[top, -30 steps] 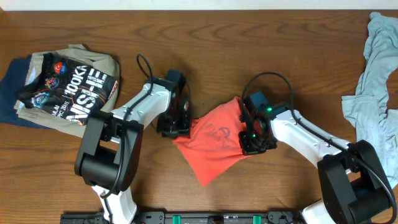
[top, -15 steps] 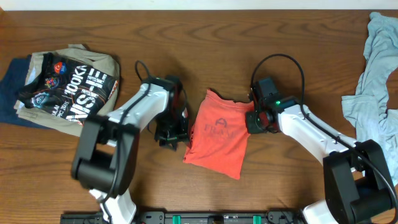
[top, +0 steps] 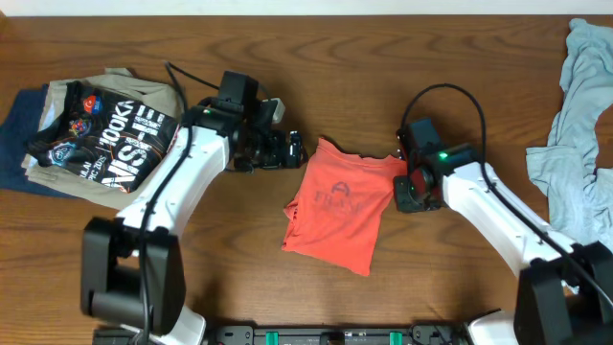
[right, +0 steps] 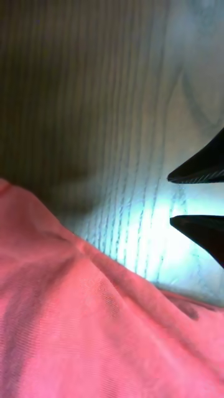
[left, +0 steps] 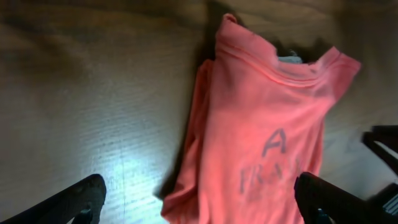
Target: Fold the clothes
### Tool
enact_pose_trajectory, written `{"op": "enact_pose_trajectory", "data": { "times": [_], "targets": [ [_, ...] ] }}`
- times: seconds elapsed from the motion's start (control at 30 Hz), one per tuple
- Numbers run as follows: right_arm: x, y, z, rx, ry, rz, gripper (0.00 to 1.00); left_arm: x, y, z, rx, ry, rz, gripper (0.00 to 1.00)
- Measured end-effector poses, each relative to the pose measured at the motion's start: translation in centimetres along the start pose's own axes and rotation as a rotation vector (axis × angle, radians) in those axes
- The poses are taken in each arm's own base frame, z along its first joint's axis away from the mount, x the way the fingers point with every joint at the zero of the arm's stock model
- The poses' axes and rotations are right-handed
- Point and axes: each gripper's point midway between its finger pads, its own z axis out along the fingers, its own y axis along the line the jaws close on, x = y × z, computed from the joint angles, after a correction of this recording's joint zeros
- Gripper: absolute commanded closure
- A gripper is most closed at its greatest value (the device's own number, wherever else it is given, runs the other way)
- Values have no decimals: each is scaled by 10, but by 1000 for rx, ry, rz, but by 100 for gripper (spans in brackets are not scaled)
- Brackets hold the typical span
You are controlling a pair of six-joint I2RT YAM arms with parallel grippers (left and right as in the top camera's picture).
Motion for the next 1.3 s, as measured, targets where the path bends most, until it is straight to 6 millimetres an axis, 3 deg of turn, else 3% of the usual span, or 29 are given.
{"op": "enact_pose_trajectory", "data": {
  "times": [0.3,0.47,0.53,0.63,0.67,0.7,0.77,0.87,1.0,1.1,1.17,1.3],
  "targets": [
    [11,-4,-3,17,40,-3,83,11,15,54,54,128,-48,2],
    [13,-5,-3,20,45,-3,85,19,-2,74,162,189,-47,1],
    [13,-5,-3,21,47,0,85,20,-12,79,197,207,-35,20],
    [15,-7,-4,26,55,4,86,31,-27,93,238,257,-12,63],
    [16,-8,-4,29,59,5,86,34,-28,97,241,264,-4,86],
    [17,-9,-4,31,61,7,86,37,-30,102,241,275,2,94],
    [17,-12,-4,35,67,16,87,40,-30,107,244,282,10,94],
    [19,-16,-4,40,79,30,98,38,-25,105,227,279,-3,94],
    [23,-26,-4,49,100,66,97,28,-1,89,103,250,-29,94],
    [25,-34,-4,57,116,89,95,0,24,61,-14,152,-43,94],
    [27,-37,-4,60,124,101,95,-28,37,29,-67,38,-45,94],
    [32,-42,-5,69,149,114,94,-89,50,-52,-122,-260,-29,94]
  ]
}}
